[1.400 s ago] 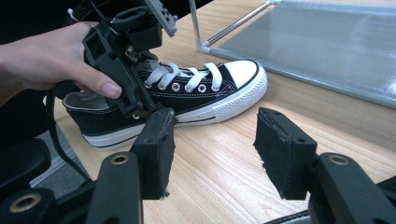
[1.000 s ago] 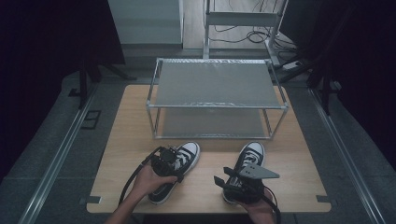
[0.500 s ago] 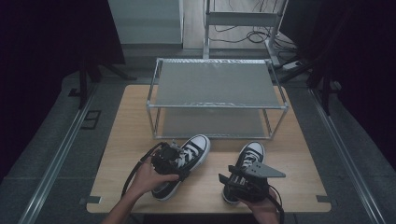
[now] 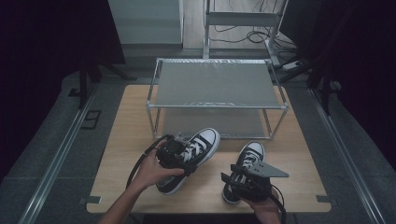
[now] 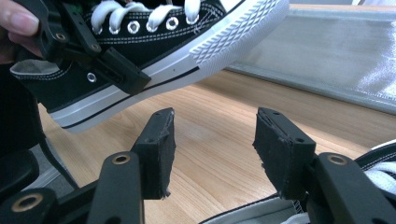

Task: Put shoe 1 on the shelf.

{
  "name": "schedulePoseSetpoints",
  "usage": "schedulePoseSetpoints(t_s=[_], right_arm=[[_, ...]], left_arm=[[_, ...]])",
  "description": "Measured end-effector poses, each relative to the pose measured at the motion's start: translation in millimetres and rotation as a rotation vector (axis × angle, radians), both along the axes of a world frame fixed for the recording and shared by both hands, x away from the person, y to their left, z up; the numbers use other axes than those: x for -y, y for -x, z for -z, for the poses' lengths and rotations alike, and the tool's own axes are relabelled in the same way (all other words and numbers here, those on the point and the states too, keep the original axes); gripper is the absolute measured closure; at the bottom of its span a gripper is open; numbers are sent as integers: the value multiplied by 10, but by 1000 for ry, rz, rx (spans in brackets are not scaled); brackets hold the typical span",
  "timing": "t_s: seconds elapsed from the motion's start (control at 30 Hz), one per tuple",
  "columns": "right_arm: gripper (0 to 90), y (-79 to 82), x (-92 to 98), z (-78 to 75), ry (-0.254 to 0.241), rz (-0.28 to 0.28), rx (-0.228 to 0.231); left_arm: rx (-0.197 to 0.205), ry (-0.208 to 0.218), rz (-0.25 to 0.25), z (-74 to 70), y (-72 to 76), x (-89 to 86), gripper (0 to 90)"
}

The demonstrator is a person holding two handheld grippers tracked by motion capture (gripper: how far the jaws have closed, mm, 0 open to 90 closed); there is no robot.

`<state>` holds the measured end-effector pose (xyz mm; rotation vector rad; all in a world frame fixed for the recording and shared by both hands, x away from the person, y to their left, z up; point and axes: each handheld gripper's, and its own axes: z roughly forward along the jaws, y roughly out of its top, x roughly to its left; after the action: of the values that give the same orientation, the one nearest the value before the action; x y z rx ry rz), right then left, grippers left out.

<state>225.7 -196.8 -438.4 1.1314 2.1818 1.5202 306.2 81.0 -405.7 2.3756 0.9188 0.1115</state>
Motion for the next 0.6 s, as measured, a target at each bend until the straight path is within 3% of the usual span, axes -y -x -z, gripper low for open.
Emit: schedulePoseSetpoints(t_s=[0.6], right_arm=[[476, -9, 29, -6, -2, 7, -1]], left_arm=[[40, 45, 56, -448, -134, 126, 137]])
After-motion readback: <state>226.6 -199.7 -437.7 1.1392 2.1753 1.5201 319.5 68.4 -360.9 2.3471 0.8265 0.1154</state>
